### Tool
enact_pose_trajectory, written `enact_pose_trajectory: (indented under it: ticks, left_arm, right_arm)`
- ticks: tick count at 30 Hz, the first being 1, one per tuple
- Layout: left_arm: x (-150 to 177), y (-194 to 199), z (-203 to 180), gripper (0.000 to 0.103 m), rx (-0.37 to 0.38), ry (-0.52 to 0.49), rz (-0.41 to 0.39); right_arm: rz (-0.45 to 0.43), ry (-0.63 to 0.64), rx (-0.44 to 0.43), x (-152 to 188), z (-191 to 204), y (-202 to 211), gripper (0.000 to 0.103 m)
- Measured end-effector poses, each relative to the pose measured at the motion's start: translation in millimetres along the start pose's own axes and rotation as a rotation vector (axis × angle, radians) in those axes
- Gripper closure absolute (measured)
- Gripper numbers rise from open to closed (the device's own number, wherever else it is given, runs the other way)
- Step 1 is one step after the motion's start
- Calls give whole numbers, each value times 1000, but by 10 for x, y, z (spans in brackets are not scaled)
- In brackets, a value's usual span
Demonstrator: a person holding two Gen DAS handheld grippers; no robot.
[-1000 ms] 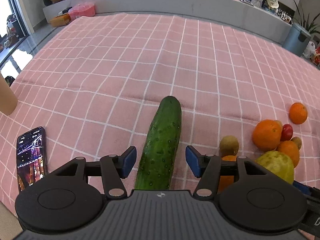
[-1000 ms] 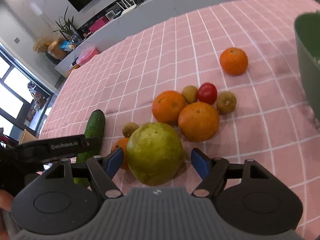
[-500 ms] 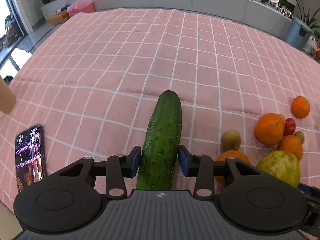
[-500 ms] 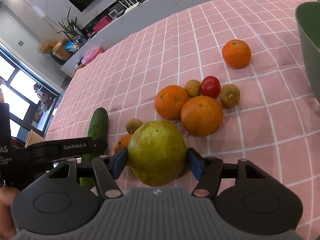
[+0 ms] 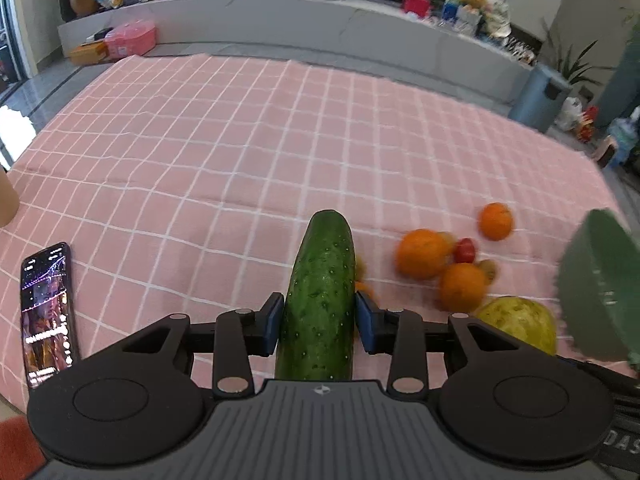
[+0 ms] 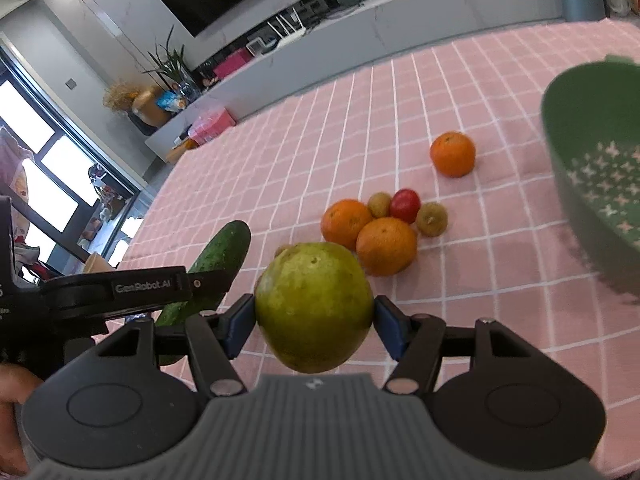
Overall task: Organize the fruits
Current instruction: 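Carry the cucumber and pear in both tools over the green colander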
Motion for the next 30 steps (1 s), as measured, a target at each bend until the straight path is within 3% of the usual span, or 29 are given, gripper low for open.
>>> enact_pose_trajectory:
  ticks: [6,13,17,22,26,30]
  left_arm:
    - [2,401,-351,60,116,-41,-63]
    - [-130,588,-1037,60,275,-156,-76]
    - [-223,517,-1472,60,356,-220,-59]
    - [-416,198,-1944,61,446,-243,27]
    - [-491,-110,-2199,61,473,-242,100]
    - [-471,-361,-2362,61,432,-287,158]
  right_arm:
    - [-60,51,6,-23,-80,410,42]
    - [-97,137,104,-191,-371,952,42]
    - [-83,177,187,-347,-642,1174,42]
    - [-48,217,291,-599,-1032,1273,42]
    - [15,260,349,-763,-1337,1150,42]
    - [89,314,405,-852,-1585,915,42]
Point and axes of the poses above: each gripper's, at about its wrist camera, not at the fingertips, and y roughly against the way its jaws point, z to its left, x to its underside, the point moved 1 cm from there along -y, roughly the way its jaws point, and after that the axes turned 6 degrees about z, right-handed, at the moved point
